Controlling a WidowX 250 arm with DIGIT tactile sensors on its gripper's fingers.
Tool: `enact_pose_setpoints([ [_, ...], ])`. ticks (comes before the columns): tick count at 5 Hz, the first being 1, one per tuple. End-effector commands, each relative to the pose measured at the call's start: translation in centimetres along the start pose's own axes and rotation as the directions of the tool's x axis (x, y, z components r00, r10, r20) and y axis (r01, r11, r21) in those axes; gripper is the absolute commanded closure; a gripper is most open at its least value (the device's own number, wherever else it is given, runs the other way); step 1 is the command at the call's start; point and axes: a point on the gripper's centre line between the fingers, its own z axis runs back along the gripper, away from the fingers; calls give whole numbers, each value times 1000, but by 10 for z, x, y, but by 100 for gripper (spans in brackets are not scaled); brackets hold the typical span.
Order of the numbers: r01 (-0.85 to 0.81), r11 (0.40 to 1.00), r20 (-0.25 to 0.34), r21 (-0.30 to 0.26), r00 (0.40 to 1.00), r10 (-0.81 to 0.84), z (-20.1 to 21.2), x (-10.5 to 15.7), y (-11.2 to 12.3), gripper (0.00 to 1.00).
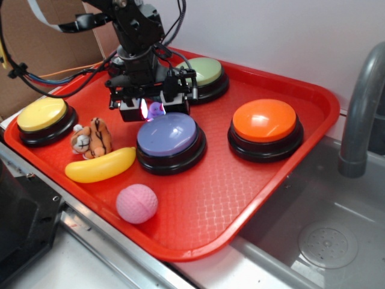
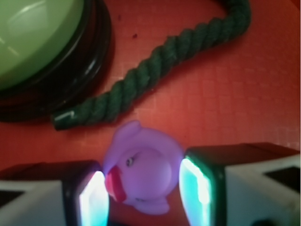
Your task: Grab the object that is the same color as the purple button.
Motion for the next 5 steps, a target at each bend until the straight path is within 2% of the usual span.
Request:
enact_pose_setpoints([
  [1, 407, 912, -86, -54, 908, -410, 74, 32, 7, 100],
  [2, 551, 832, -85, -68, 827, -555, 105, 39, 14, 100],
  [3, 615, 782, -46, -98, 783, -621, 129, 41, 19, 100],
  [4, 610, 789, 9, -69, 792, -611, 147, 37, 24, 100],
  [5, 557, 830, -50, -30, 829, -558, 147, 36, 28, 100],
])
